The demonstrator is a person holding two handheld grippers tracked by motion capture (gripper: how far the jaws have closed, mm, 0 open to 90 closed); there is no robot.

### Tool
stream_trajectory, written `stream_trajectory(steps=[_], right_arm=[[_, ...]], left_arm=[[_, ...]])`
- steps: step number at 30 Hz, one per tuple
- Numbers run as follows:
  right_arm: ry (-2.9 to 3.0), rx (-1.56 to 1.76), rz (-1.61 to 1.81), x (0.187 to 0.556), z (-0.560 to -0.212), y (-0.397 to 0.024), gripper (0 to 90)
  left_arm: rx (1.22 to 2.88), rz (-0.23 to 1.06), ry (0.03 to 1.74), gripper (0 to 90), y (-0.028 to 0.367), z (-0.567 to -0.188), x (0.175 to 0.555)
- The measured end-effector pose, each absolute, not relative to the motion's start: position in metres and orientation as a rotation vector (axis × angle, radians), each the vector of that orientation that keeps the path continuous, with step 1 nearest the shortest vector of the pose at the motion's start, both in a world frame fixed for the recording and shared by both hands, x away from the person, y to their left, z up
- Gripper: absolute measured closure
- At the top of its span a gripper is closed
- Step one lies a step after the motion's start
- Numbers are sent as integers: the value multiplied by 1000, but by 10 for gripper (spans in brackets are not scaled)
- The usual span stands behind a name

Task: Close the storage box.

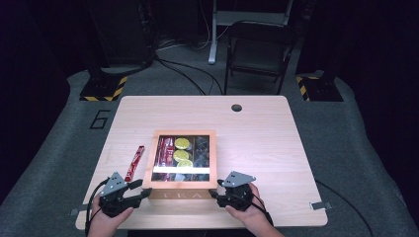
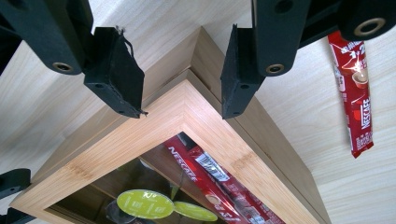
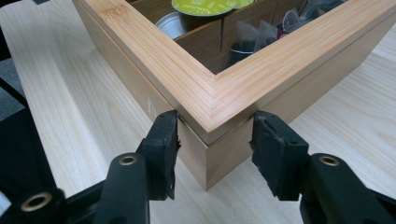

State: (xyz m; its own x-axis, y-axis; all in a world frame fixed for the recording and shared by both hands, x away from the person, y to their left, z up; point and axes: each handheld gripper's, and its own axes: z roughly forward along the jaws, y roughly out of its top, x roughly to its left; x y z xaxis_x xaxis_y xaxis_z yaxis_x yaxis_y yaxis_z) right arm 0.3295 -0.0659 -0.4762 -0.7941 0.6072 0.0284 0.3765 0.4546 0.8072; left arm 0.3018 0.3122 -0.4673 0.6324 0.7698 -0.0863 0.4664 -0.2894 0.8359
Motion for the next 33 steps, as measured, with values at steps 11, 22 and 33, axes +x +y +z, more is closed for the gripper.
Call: stream_trajectory(steps=[11, 22, 33], right_arm=[[2392, 862, 1339, 330, -469, -69, 415], [2323, 898, 1368, 334, -459, -82, 416], [2249, 993, 1365, 342, -458, -103, 421]], left_arm=[[1918, 436, 1002, 402, 315, -467, 304], [1870, 472, 1038, 411, 322, -460, 307], [1829, 487, 1072, 418, 334, -455, 315]])
